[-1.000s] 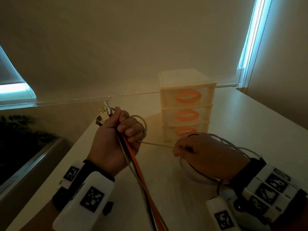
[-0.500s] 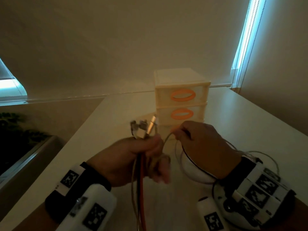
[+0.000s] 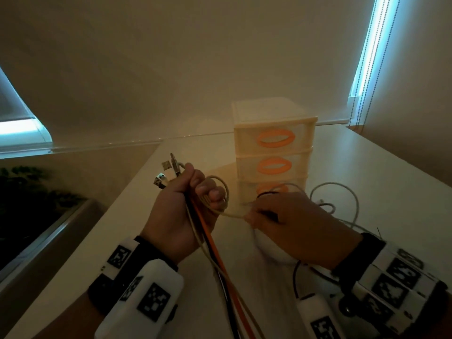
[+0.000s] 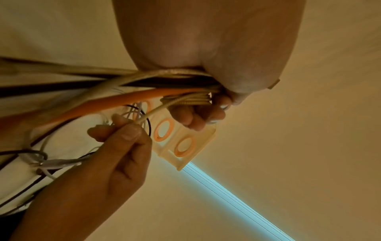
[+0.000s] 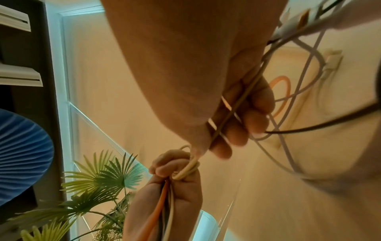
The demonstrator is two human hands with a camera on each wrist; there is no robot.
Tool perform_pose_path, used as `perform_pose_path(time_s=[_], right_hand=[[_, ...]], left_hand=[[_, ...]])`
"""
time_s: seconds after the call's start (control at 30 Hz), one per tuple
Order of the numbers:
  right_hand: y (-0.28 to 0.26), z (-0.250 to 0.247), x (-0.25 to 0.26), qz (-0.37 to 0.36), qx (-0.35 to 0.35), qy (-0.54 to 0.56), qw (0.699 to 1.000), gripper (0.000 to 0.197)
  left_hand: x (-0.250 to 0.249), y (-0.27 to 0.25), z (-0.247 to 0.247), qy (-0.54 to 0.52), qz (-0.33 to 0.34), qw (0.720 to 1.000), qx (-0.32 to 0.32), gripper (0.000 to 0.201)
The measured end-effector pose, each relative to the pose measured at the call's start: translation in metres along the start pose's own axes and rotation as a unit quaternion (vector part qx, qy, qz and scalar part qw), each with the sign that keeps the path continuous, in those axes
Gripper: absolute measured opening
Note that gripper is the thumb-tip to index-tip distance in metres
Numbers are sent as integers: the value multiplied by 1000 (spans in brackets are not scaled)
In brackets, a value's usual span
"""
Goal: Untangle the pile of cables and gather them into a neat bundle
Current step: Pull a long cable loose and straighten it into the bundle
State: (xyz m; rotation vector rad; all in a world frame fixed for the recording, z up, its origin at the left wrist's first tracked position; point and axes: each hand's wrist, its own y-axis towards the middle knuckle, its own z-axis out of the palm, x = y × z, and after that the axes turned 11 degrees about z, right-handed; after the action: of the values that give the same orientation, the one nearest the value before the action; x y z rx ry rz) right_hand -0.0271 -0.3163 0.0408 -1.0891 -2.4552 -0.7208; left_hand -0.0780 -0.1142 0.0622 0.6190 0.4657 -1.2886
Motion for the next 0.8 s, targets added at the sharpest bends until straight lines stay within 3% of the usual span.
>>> perform_pose_path(time_s=[0.1,0.13,0.27,0.3,0.4,0.43,0.5,0.6,0.63,0.73,0.8], right_hand=[[-4,-2,6,-37,92,29,995,17],[-3,-3,5,-34,88,25,995,17],[2,-11,-7,7,-61,-27,998,37],[2,-11,-7,3,-50,-31,998,37],[0,-8,0,-19,110,-25,993,21],[-1,-9,1,-20,134,-24,990,19],[-1,-12,-3,-16,68,-43,997,21],[4,-21,-16,29,-102,-119,987,48],[4,-21,-18,48,-98,-106,988,49],[1,-14,-19,78,84,-34,993,26],[1,-12,-21,96,131,-32,986,24]], left_hand=[[-3,1,-3,-9,4,1000,8,43],[-4,1,-3,-15,6,1000,12,43],[-5,3,-5,-20,10,1000,20,42],[-5,4,-5,-20,11,1000,18,41],[-8,3,-6,-29,26,999,2,42],[-9,4,-7,-32,32,999,-2,42],[-13,4,-9,-37,39,999,0,43],[-19,5,-12,-40,41,998,33,42],[-20,5,-13,-38,38,998,44,42],[-23,7,-18,-53,4,994,94,41],[-24,8,-20,-47,-45,986,151,43]])
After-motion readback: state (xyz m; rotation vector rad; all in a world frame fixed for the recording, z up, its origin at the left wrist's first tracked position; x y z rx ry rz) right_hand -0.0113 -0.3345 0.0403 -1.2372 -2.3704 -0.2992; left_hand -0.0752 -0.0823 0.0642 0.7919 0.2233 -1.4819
